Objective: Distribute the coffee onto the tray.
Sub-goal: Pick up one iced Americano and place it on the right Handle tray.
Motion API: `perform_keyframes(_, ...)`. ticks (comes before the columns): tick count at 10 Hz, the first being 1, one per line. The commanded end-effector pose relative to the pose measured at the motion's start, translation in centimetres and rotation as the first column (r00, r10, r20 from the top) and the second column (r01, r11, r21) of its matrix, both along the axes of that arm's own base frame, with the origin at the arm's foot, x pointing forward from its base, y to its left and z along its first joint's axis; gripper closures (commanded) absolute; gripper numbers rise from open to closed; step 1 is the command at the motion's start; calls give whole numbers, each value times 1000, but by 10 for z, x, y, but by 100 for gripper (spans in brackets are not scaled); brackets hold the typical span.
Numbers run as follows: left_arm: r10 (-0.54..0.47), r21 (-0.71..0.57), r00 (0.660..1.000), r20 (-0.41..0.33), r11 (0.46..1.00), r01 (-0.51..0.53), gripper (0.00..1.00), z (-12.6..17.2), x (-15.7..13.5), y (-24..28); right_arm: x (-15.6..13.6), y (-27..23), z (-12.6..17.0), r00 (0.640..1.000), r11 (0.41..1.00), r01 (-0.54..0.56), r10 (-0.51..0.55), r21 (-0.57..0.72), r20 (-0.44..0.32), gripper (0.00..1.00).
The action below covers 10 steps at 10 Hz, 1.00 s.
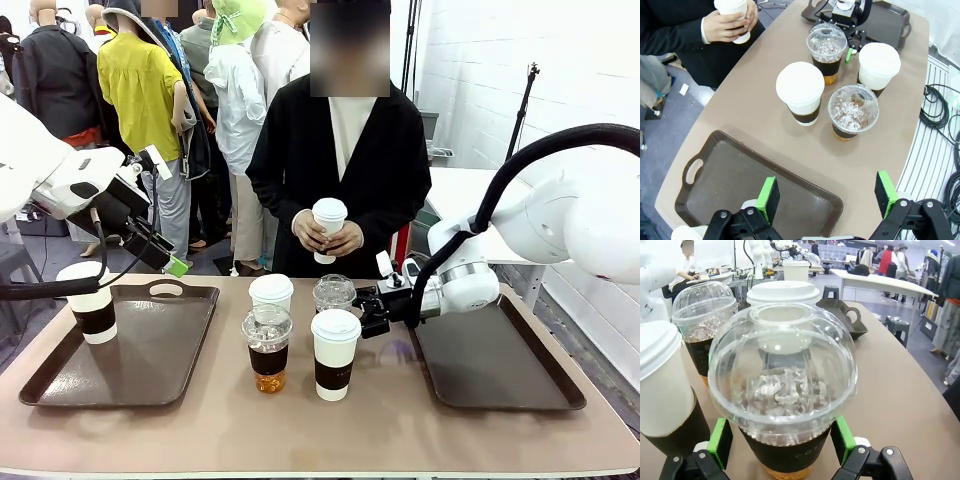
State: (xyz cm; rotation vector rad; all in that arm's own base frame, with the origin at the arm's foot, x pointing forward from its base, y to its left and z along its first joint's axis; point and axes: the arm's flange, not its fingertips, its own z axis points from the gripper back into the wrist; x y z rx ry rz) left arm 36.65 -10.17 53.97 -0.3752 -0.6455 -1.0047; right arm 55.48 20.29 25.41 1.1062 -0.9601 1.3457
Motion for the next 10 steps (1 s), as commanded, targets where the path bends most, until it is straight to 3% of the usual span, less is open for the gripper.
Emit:
perform_keyframes(1,-11,-5,1000,-1,1000,11,0,0,1,2,9,10,-4,1000,1000,-9,9,15,-25,0)
perform_keyframes(5,-11,-5,1000,-1,1000,11,0,0,1,2,11,14,-7,997,999,-14,16,30,-76,0)
perform_keyframes(7,-11,-5,1000,-1,1000,11,0,0,1,2,10,14,-8,997,999,-12,16,47,-76,38)
perform_keyframes(10,-11,-5,1000,-1,1000,11,0,0,1,2,11,13,-9,996,999,-17,21,44,-91,38)
